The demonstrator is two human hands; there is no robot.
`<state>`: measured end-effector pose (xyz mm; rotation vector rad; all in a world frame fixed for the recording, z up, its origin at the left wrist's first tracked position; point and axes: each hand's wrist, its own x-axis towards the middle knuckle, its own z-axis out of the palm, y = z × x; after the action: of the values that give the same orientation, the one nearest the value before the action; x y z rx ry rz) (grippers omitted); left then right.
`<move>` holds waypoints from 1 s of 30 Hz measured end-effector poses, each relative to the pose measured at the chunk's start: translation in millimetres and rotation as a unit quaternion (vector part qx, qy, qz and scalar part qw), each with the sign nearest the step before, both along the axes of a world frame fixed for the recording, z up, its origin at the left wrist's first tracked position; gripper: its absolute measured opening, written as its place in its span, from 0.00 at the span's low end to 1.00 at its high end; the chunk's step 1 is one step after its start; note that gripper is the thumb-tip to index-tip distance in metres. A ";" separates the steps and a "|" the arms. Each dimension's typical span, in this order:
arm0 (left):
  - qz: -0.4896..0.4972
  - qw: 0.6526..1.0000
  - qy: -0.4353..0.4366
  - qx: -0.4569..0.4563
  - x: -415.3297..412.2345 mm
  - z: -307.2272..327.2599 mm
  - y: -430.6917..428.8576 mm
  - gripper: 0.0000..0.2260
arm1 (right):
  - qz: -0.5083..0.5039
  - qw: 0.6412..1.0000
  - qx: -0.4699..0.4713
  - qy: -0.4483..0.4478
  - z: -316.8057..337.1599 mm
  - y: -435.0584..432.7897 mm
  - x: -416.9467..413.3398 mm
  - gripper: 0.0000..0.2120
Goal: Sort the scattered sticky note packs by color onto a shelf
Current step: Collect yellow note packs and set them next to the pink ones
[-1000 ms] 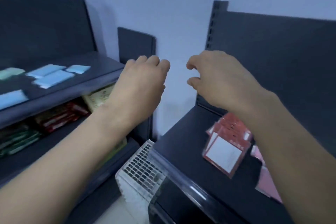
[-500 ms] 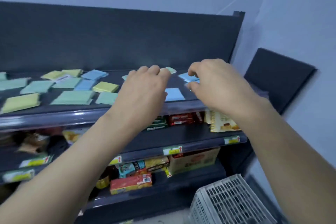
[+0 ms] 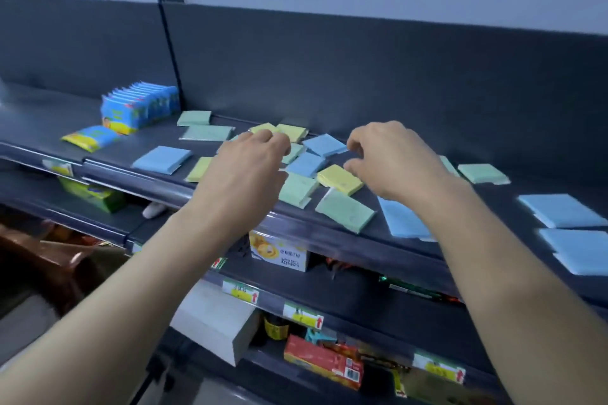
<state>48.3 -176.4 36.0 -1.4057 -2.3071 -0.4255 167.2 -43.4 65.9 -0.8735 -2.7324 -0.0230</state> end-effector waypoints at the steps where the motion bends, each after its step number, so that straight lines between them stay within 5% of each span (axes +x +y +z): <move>1: 0.007 1.000 -0.005 0.001 -6.7 0.6 7.1 0.12 | 0.005 1.000 -0.006 -0.004 0.0 10.6 -9.2 0.09; 16: 0.163 0.973 -0.147 -0.075 -138.8 -19.2 27.5 0.11 | 0.131 0.990 -0.027 -0.035 -16.1 66.7 -158.9 0.13; 25: 0.092 0.927 -0.251 -0.264 -230.6 -42.8 22.1 0.30 | 0.083 0.994 -0.040 -0.058 -22.2 59.4 -227.1 0.14; 30: 0.029 0.908 -0.275 -0.316 -252.7 -38.5 29.2 0.30 | 0.053 0.995 -0.064 -0.056 -22.2 52.0 -261.5 0.15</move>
<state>-204.4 -147.2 -2.5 -1.6416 -3.1370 -0.0361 -94.2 8.5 43.7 -0.7808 -2.9077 0.1284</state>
